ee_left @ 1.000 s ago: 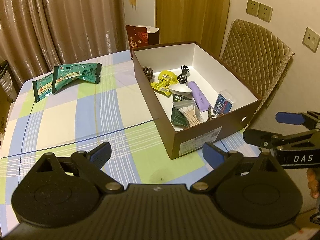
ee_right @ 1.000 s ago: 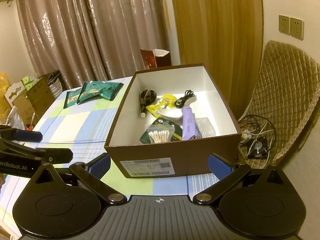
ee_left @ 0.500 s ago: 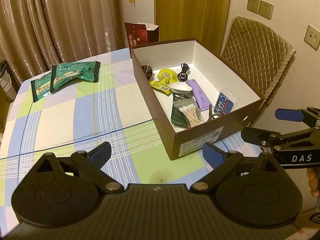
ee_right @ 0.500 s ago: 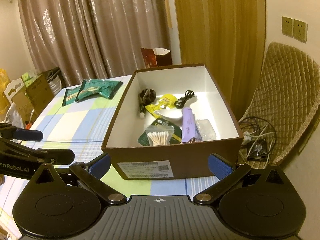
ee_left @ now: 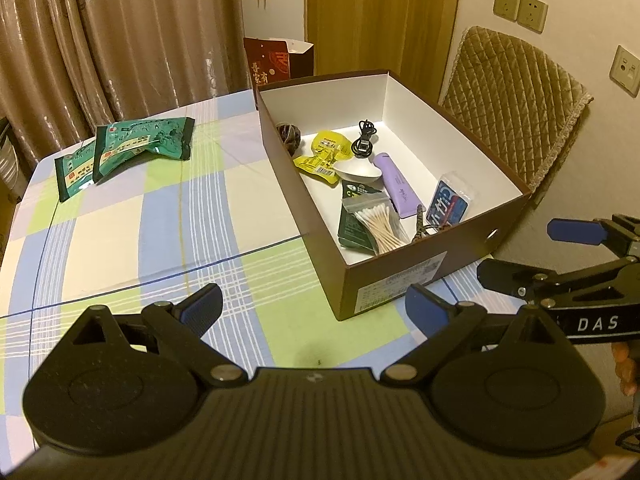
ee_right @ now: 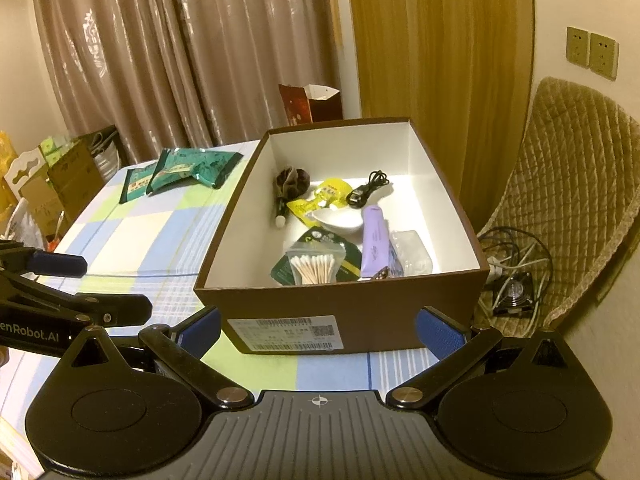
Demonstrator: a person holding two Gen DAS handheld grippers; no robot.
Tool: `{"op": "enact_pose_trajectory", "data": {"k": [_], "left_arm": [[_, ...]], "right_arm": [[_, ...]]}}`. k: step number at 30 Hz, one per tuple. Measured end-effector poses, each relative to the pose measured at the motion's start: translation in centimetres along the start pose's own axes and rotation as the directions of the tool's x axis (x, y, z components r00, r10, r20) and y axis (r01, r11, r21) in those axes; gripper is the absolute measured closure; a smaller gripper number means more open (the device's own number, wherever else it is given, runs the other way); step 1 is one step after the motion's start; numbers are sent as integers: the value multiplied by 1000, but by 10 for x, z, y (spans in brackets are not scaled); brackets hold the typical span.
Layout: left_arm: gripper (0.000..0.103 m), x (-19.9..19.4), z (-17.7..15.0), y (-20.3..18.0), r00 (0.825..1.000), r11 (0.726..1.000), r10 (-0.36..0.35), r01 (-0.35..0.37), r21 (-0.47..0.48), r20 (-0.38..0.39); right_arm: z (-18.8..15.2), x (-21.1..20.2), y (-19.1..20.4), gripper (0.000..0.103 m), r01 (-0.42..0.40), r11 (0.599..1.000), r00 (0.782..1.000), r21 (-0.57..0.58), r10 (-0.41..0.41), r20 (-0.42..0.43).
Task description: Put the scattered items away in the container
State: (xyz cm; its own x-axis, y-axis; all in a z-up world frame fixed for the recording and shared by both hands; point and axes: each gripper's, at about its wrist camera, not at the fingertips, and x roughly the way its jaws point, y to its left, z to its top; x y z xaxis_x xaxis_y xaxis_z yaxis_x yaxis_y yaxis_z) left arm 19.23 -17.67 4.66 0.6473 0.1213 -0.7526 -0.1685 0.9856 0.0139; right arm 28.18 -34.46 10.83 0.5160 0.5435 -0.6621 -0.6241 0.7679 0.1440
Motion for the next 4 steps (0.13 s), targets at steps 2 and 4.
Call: {"op": "enact_pose_trajectory", "data": {"k": [2,4], "left_arm": [[6,1,0,1,1000,1000,-2,2,0,1],[6,2,0,1,1000,1000,1,-1,2,0]], "right_arm": [[1,1,0,2,-2,1000,1000,-1,2,-2],[1,3,0,2,-4,1000,1000,-3,4,-4]]}}
